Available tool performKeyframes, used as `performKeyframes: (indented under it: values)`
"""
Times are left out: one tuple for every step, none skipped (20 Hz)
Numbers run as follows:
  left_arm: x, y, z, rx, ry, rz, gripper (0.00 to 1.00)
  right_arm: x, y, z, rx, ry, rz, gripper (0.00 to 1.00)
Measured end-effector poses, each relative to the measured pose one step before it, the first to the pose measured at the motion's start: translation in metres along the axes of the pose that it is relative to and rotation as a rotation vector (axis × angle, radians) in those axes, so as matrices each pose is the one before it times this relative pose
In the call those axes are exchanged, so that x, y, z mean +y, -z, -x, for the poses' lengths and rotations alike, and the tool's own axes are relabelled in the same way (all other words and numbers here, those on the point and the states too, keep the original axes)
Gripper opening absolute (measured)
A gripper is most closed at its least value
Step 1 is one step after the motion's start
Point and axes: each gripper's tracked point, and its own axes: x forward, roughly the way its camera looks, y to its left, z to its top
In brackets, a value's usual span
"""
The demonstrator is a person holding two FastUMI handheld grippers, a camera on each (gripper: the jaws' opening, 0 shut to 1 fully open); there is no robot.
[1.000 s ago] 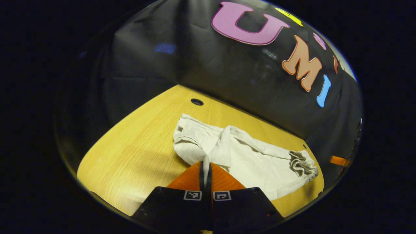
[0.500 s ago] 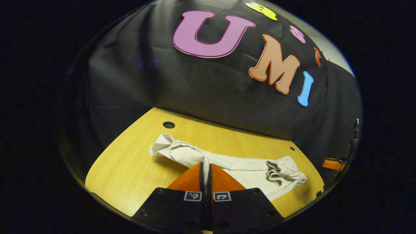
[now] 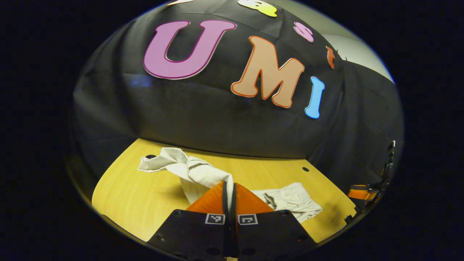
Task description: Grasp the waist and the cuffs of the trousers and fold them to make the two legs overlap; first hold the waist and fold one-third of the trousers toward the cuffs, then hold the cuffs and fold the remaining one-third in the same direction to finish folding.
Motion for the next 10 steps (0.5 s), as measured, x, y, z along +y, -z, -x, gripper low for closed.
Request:
performKeyframes:
  values:
    - [-0.01260, -0.00335, -0.00419, -0.00012, 0.01608, -0.01187, 0.00, -0.00681, -0.00039, 0.00393, -0.00372, 0.00490, -0.00584, 0.96]
    - [-0.01268, -0.00231, -0.00519, -0.00269, 0.01861, -0.01120, 0.00, -0.00688, -0.00155, 0.00319, -0.00302, 0.00433, -0.00575, 0.96]
    - [-0.01356, -0.00299, -0.00519, 0.00066, 0.01671, -0.01001, 0.00, -0.00662, 0.00117, 0.00325, -0.00263, 0.00455, -0.00547, 0.96]
    - [-0.01438, -0.00416, -0.00693, -0.00454, 0.02099, -0.00906, 0.00, -0.00698, -0.00066, 0.00348, -0.00268, 0.00529, -0.00462, 0.96]
    - [-0.01308, -0.00222, -0.00546, 0.00035, 0.01543, -0.00742, 0.00, -0.00740, 0.00021, 0.00308, -0.00118, 0.00652, -0.00496, 0.96]
    - [-0.01360, -0.00067, -0.00742, 0.00083, 0.01941, -0.00587, 0.00, -0.00626, 0.00062, 0.00393, 0.00026, 0.00554, -0.00652, 0.96]
    - [-0.01373, 0.00024, -0.00707, 0.00475, 0.01628, -0.00692, 0.00, -0.00699, 0.00201, 0.00348, -0.00205, 0.00669, -0.00559, 0.96]
    - [-0.01325, 0.00032, -0.01117, 0.00949, 0.02007, -0.00842, 0.00, -0.00609, 0.00126, 0.00315, 0.00100, 0.00485, -0.00375, 0.96]
    - [-0.01353, 0.00214, -0.00950, 0.01177, 0.01675, -0.01009, 0.00, -0.00652, 0.00274, 0.00267, 0.00266, 0.00650, -0.00181, 0.96]
    - [-0.01318, 0.00333, -0.00739, 0.01187, 0.01864, -0.00996, 0.00, -0.00586, 0.00099, 0.00363, 0.00140, 0.00598, -0.00172, 0.96]
